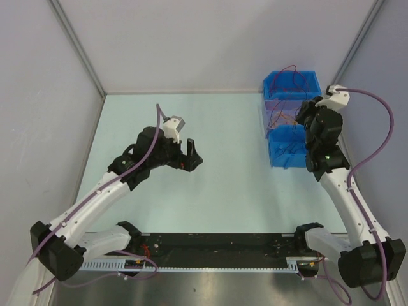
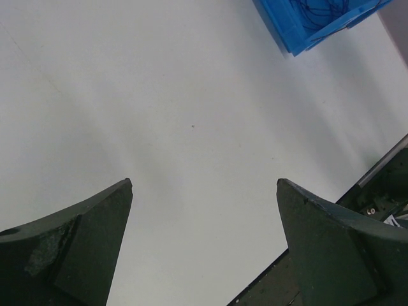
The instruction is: Untangle the cables
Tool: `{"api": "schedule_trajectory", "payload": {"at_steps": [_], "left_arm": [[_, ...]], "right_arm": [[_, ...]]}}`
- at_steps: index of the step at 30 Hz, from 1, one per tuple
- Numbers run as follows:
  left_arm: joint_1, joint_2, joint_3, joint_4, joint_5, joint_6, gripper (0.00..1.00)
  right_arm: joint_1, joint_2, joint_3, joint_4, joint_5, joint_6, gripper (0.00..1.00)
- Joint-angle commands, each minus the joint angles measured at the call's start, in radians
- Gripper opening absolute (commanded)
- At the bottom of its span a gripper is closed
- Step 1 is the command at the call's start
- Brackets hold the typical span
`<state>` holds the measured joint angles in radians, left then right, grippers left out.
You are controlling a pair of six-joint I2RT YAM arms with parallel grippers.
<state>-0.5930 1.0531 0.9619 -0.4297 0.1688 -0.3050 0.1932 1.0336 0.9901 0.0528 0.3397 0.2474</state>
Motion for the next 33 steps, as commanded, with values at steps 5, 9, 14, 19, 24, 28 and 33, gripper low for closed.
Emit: {"api": "schedule_trajectory", "payload": {"at_steps": [5,9,14,19,24,28,33], "left_arm": [[0.004,0.002,-0.006,0.016,-0.028,0.024,1.0],[0.004,0.013,-0.006,0.013,-0.026,0.026,1.0],[0.004,0.019,-0.005,0.016,-0.029,0.027,1.0],[0.004,0.022,-0.006,0.016,-0.029,0.029,1.0],[0.005,0.03,0.0,0.016,-0.025,0.029,1.0],[0.005,0.025,-0.002,0.016,-0.02,0.029,1.0],[0.007,0.019,-0.003,0.016,-0.023,0.029,1.0]], "right_arm": [[-0.106,0.057,0.012,0.024,0.01,0.056,0.0],[-0.155,0.077,0.012,0.019,0.056,0.07,0.0],[-0.181,0.092,0.012,0.012,0.085,0.056,0.0],[-0.186,0.1,-0.001,-0.007,0.154,0.01,0.0],[-0.213,0.102,-0.014,0.004,0.234,-0.039,0.0],[-0.216,0.123,-0.018,-0.033,0.223,-0.025,0.0],[-0.216,0.141,-0.085,-0.047,0.171,0.065,0.0]]}}
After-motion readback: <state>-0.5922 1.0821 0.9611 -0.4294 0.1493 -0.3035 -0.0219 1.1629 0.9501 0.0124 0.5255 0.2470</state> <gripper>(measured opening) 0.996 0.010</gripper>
